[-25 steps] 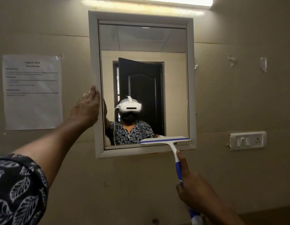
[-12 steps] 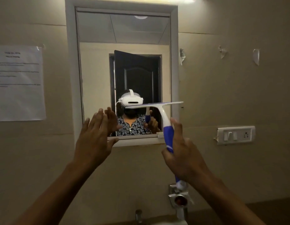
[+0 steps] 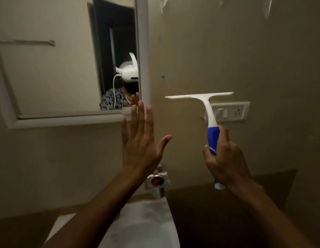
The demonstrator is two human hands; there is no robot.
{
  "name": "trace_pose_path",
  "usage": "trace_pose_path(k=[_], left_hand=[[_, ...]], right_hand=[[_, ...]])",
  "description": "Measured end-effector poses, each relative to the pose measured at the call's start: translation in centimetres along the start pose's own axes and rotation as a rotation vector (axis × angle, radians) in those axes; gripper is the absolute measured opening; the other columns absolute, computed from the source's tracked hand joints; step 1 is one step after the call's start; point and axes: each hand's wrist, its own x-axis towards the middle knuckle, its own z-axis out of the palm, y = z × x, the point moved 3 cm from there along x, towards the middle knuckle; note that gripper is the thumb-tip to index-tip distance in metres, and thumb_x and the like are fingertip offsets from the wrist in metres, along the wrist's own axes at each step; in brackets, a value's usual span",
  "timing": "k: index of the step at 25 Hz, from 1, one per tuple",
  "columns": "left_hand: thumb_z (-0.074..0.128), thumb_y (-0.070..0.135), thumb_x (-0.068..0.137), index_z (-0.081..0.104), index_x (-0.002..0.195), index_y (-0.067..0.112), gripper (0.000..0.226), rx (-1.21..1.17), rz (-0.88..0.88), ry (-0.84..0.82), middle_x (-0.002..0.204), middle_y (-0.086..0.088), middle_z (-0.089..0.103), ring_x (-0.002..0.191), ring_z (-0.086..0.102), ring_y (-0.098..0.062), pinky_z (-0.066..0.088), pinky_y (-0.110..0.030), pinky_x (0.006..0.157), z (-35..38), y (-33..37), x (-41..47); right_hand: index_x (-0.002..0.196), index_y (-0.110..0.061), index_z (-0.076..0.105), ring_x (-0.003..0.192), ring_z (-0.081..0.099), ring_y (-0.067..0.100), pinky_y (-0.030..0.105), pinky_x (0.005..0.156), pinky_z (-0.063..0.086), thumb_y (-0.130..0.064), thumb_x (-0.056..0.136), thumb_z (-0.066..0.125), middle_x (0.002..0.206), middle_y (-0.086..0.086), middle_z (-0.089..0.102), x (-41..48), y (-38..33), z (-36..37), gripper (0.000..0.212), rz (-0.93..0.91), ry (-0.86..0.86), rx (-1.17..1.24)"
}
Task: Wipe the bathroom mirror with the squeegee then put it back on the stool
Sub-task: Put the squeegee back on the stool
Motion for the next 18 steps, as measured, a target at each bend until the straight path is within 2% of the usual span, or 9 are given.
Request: trace_pose_path(k=[3,5,7,10,15,18], left_hand=[[0.02,0.066,0.088,0.004,0.151,0.008,0.087,-0.071,0.041,-0.082,0.16,-0.013,0.002,0.148,-0.001,-0.025,-0.011,-0.039,0.116,4.7,5.4,-2.2],[0.021,0.065,0.088,0.005,0.151,0.008,0.086,-0.099,0.075,-0.143,0.16,-0.013,0.004,0.148,0.0,-0.025,-0.012,-0.037,0.116,7.7,8.4,-4.0],[0.02,0.065,0.088,0.0,0.15,0.009,0.086,-0.119,0.097,-0.204,0.16,-0.012,0.001,0.148,-0.004,-0.023,-0.016,-0.035,0.116,10.4,10.6,-5.7],[0.023,0.065,0.089,-0.003,0.149,0.008,0.086,-0.157,0.097,-0.314,0.16,-0.011,-0.003,0.148,-0.005,-0.023,-0.017,-0.034,0.115,14.5,13.1,-8.7],[0.024,0.065,0.09,-0.014,0.148,0.011,0.087,-0.264,-0.029,-0.537,0.16,-0.008,-0.012,0.145,-0.018,-0.017,-0.017,-0.032,0.115,21.1,16.7,-16.4],[0.027,0.061,0.091,-0.011,0.15,0.011,0.086,-0.337,-0.118,-0.695,0.16,-0.007,-0.012,0.147,-0.014,-0.018,-0.013,-0.031,0.115,24.3,17.9,-22.4]], right_hand=[[0.132,-0.003,0.033,0.058,0.053,0.023,0.033,0.054,0.046,-0.019,0.086,0.059,0.081,0.016,0.059,-1.6,5.3,0.5,0.055,0.062,-0.032,-0.031],[0.136,-0.003,0.032,0.069,0.056,0.024,0.038,0.063,0.052,-0.018,0.087,0.06,0.093,0.02,0.06,-2.9,8.5,1.3,0.059,0.094,-0.075,-0.042],[0.138,-0.003,0.031,0.078,0.057,0.024,0.038,0.07,0.053,-0.018,0.087,0.061,0.103,0.021,0.059,-4.3,11.5,2.4,0.062,0.117,-0.132,-0.049],[0.137,-0.002,0.035,0.091,0.061,0.03,0.041,0.078,0.054,-0.022,0.088,0.06,0.109,0.021,0.06,-7.1,16.1,4.6,0.06,0.167,-0.217,-0.06],[0.133,-0.007,0.04,0.093,0.061,0.027,0.035,0.076,0.05,-0.033,0.089,0.057,0.11,0.015,0.06,-13.5,23.3,9.1,0.053,0.29,-0.364,-0.065],[0.129,-0.01,0.042,0.089,0.059,0.021,0.03,0.073,0.046,-0.036,0.091,0.053,0.108,0.011,0.061,-18.6,26.8,12.7,0.047,0.411,-0.482,-0.025]])
